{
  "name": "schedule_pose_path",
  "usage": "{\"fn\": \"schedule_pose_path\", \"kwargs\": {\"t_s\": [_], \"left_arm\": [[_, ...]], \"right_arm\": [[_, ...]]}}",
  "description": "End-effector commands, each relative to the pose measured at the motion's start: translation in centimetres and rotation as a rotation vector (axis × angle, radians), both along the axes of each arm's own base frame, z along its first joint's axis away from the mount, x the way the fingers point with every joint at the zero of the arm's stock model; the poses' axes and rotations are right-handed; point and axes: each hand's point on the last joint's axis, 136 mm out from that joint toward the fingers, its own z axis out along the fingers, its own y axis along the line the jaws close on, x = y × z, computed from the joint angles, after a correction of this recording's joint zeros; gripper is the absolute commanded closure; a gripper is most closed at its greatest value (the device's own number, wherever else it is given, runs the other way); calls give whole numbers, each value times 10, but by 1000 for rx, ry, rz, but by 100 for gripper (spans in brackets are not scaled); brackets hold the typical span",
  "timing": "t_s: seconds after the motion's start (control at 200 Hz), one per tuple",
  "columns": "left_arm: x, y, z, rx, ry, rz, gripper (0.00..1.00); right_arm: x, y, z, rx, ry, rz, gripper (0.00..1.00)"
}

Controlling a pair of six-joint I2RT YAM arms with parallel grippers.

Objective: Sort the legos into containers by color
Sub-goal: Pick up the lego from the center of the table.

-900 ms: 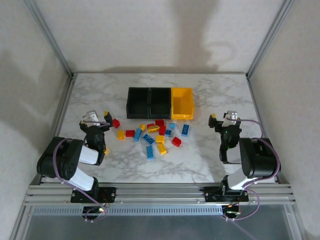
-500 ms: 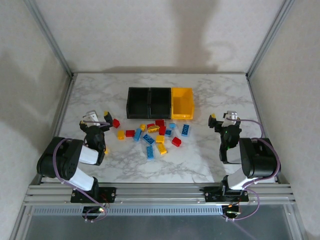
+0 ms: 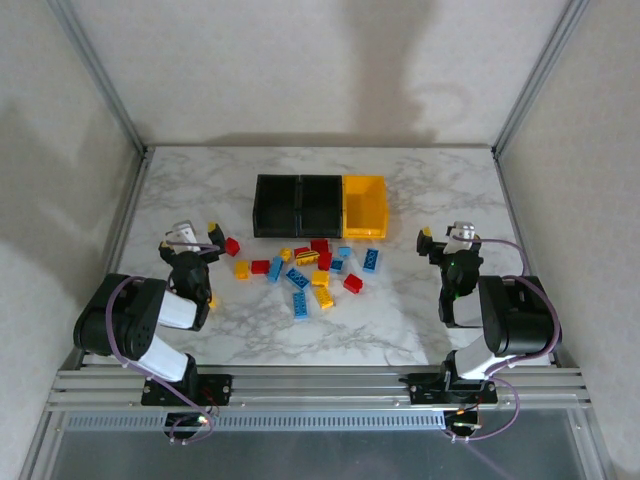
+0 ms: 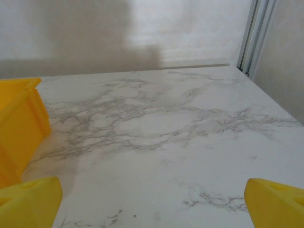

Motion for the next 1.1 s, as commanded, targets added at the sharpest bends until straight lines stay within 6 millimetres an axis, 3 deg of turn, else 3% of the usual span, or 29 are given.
{"fn": "schedule_pose_path", "kwargs": {"t_s": [0.0,0.135,0.195,0.31,0.4,0.456,0.516,0.541,0.616,0.711,0.881,0.981,1.096], "left_arm": [[5,-2,8,-11,-27,-18,0],[6,0,12,-10,-35,-10,0],[12,3,18,-11,-8,19,1],[24,6,33,-8,40,48,0],[22,8,55,-52,-12,64,1],[23,12,72,-154,-59,94,0],[22,27,80,-342,-76,188,0],[25,28,81,-389,-61,184,1],[37,10,83,-475,5,68,1],[40,-22,82,-538,78,-56,3],[15,-62,58,-511,264,-53,3],[-7,-98,36,-543,334,-140,11],[-31,-125,26,-570,346,-195,11]], "right_arm": [[5,0,8,11,-27,4,1],[8,5,6,1,9,35,1],[23,0,20,10,26,0,1],[27,1,48,13,8,-6,1],[23,2,81,113,-60,-6,1],[22,-8,96,285,-51,-85,1],[15,-41,81,533,73,-359,1],[19,-44,84,574,99,-377,1],[33,-19,85,556,196,-224,20],[34,4,72,586,322,-152,20],[17,41,25,521,629,-160,25],[0,66,-4,488,762,-149,25],[-13,92,-15,416,814,-121,30]]}}
